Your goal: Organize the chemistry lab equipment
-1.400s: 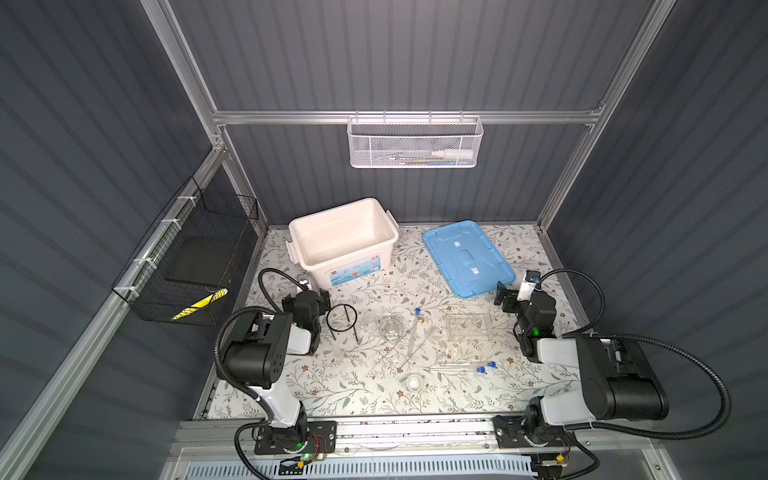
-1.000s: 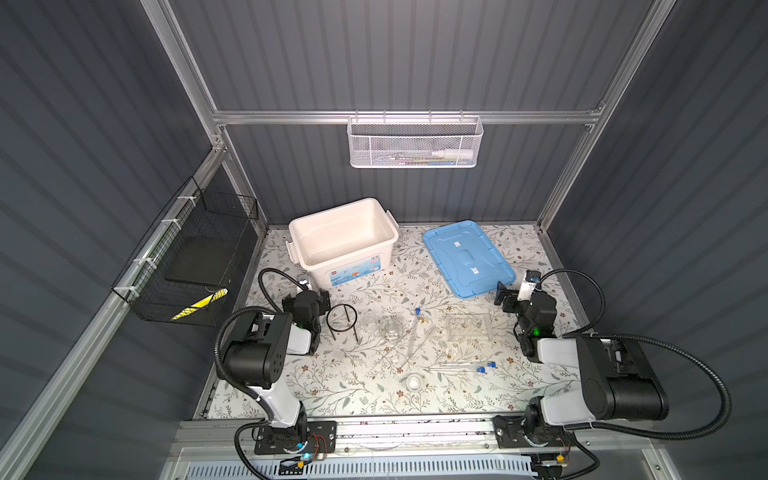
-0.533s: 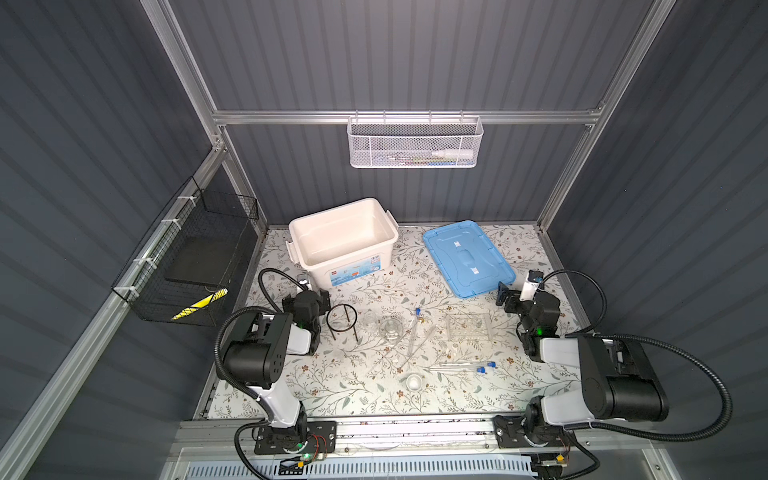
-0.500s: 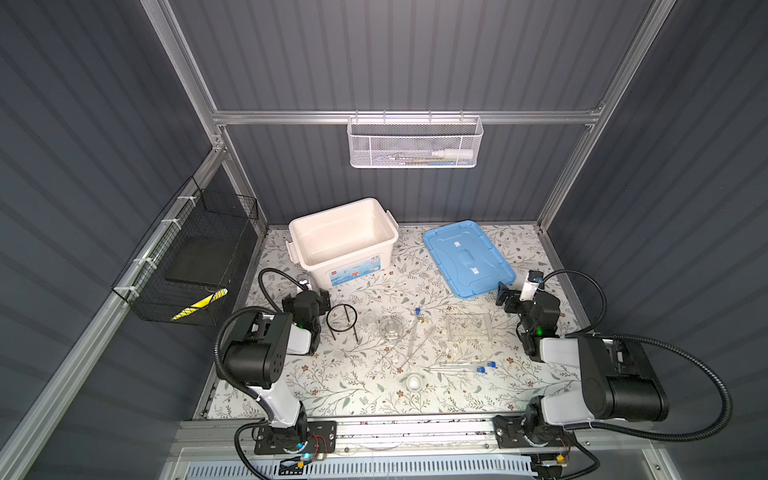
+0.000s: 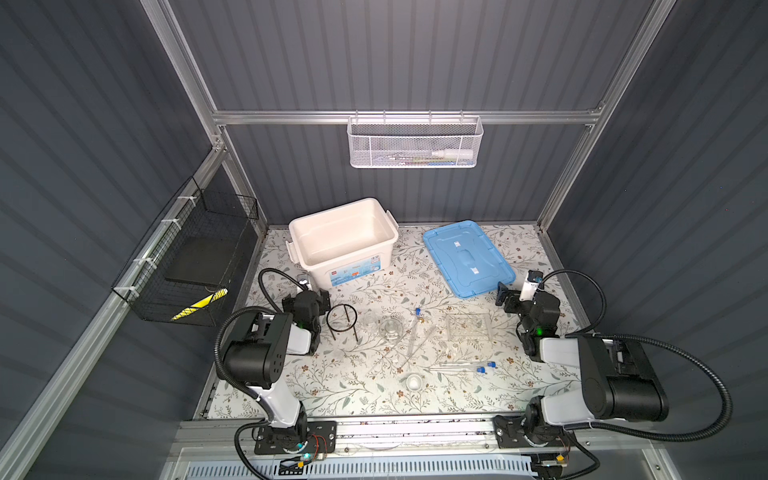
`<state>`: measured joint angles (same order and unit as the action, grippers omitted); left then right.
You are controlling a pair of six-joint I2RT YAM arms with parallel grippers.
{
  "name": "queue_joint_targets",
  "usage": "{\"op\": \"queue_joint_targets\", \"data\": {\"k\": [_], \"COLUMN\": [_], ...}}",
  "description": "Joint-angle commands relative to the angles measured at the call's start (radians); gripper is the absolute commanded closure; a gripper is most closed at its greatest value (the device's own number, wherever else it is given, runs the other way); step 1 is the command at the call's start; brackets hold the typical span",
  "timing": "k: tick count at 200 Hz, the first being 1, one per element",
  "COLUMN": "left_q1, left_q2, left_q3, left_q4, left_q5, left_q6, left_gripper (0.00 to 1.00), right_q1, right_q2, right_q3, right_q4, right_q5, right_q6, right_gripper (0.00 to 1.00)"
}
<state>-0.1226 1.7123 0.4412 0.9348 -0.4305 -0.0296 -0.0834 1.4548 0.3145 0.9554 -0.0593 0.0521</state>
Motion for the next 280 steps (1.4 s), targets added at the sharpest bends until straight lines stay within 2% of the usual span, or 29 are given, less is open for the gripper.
{"op": "queue_joint_targets", "data": {"k": [1,8,28,46,62,93,118,179,199,242,280], "left_q1": [0.006,0.001,0.001,0.001,0.0,-0.003,-0.023,-0.103,-0.175,-0.425,-0.68], "left_q2": [-0.046,-0.062,-0.219,-0.339,-0.426,-0.563,-0.651,-0.797,-0.819,-0.826,-0.703], "left_q3": [0.03,0.032,0.083,0.135,0.161,0.193,0.223,0.203,0.199,0.241,0.295], "left_q4": [-0.065,-0.051,-0.304,-0.501,-0.616,-0.804,-0.959,-1.153,-1.198,-1.327,-1.418], "left_q5": [-0.008,-0.042,-0.122,-0.111,-0.096,-0.084,-0.08,-0.089,-0.117,-0.333,-0.537], "left_q6": [-0.006,0.007,-0.063,-0.109,-0.17,-0.247,-0.286,-0.439,-0.499,-0.586,-0.682], "left_gripper": [0.0,0.0,0.0,0.0,0.0,0.0,0.0,0.0,0.0,0.01,0.0], "right_q1": [-0.003,-0.002,-0.004,-0.006,-0.005,-0.003,0.013,0.083,0.11,0.165,0.192], "right_q2": [-0.023,-0.045,-0.134,-0.213,-0.254,-0.32,-0.371,-0.372,-0.352,-0.258,-0.201], "right_q3": [0.01,0.008,0.024,0.119,0.173,0.222,0.263,0.304,0.315,0.391,0.455], "right_q4": [-0.004,-0.015,-0.139,-0.409,-0.521,-0.643,-0.745,-0.848,-0.84,-0.854,-0.87], "right_q5": [0.003,0.033,0.084,0.07,0.021,-0.027,-0.094,-0.171,-0.194,-0.236,-0.267], "right_q6": [0.015,0.026,0.051,0.088,0.125,0.199,0.204,0.247,0.252,0.219,0.22], "right_gripper": [0.01,0.01,0.01,0.01,0.01,0.01,0.03,0.02,0.03,0.05,0.07]}}
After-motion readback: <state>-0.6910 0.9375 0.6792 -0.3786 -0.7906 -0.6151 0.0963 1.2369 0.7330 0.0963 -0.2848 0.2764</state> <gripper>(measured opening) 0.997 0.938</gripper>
